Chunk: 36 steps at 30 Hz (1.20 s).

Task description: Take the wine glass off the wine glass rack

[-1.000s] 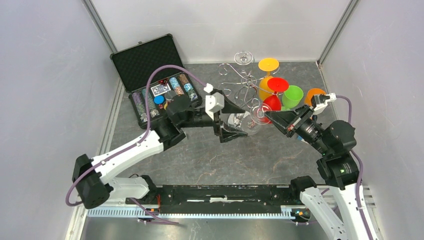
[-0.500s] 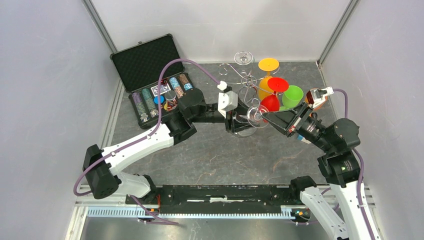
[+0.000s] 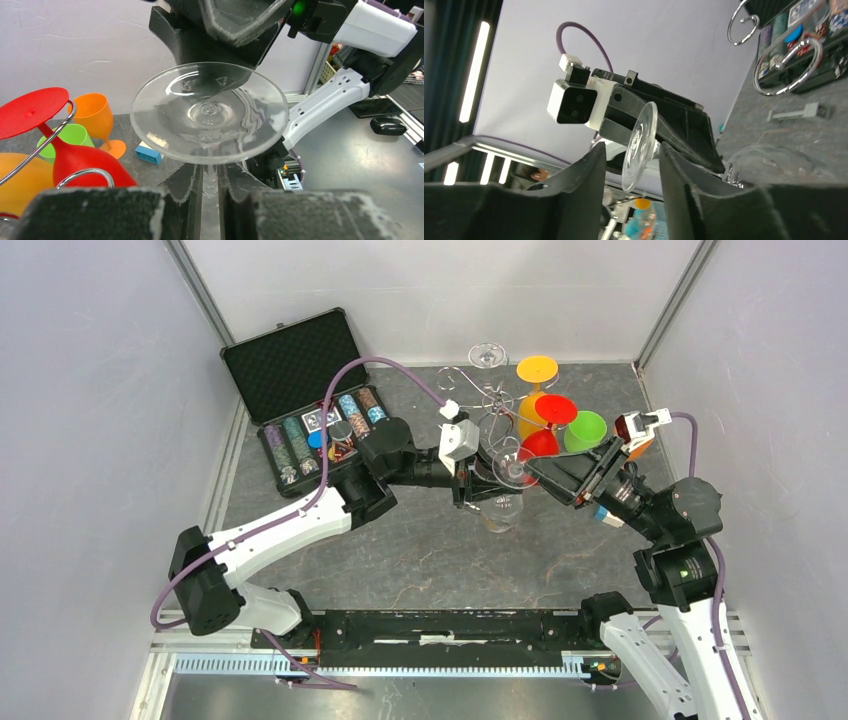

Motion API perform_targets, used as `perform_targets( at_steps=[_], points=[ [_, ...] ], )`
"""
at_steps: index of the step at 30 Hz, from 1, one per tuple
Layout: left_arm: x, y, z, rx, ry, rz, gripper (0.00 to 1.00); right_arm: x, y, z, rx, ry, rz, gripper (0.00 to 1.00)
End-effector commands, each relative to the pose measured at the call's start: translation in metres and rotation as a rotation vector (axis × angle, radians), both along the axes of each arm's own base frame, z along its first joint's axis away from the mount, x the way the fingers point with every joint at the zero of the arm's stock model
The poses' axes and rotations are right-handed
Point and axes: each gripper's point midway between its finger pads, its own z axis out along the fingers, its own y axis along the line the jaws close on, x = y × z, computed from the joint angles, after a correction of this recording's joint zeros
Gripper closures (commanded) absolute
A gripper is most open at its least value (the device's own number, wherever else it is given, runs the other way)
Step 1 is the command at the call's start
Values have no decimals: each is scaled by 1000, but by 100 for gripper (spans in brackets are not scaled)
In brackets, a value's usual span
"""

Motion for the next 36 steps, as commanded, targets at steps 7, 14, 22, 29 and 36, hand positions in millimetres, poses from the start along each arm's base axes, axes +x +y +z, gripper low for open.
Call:
perform_targets(
  at_steps=[7, 14, 22, 29, 36],
  points=[
    [-5, 25, 75, -283, 24, 85, 98, -3, -8, 24, -20, -278, -84, 28],
    [12, 59, 124, -489, 81, 263, 98, 9, -23, 19, -103, -378, -234, 20],
    [35, 98, 170, -724, 295, 405, 98, 16, -20, 2, -120, -403, -231, 11],
    [40, 101, 190, -795, 425, 382, 98, 4, -11, 19, -40, -466, -142, 7],
    [47, 94, 180, -754, 407, 415, 98, 6, -6, 11, -19, -458, -105, 7]
  ],
)
